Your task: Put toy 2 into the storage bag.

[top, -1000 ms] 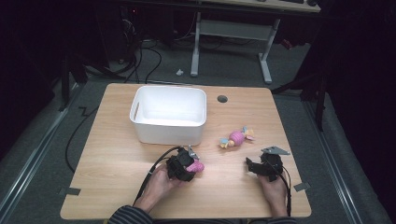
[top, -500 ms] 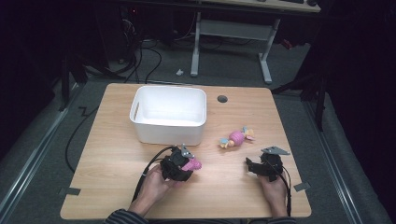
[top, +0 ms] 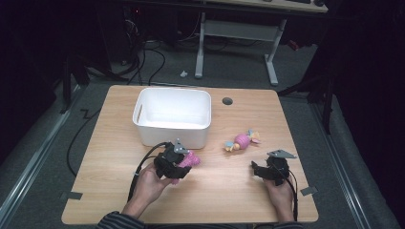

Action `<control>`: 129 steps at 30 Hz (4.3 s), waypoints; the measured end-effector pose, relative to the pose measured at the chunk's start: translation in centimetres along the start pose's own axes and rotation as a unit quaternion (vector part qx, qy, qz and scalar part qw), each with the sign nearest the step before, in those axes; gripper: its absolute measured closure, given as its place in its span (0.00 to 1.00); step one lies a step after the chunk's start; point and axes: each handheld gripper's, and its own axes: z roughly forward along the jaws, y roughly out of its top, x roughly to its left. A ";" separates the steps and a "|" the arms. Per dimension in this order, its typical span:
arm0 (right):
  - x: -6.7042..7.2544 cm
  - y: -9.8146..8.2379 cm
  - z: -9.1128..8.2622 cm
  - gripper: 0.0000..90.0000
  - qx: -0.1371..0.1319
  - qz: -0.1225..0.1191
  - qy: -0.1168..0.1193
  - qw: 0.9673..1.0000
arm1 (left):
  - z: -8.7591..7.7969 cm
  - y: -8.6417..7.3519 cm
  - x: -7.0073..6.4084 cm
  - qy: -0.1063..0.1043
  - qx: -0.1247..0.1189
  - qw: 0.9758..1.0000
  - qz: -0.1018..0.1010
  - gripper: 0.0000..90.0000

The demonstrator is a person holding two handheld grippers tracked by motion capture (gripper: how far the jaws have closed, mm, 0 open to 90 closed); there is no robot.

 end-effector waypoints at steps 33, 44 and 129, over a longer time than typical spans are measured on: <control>0.0 0.0 0.0 0.23 0.000 -0.001 0.001 1.000 | -5.5 3.9 2.3 0.005 -0.051 0.999 0.008 0.66; 0.0 0.0 0.0 0.23 0.000 -0.002 0.001 1.000 | -6.5 5.9 2.6 -0.001 -0.059 0.998 0.021 0.66; 0.0 0.0 0.0 0.23 0.000 -0.004 0.001 1.000 | -1.3 12.1 10.4 0.058 -0.026 0.998 0.009 0.65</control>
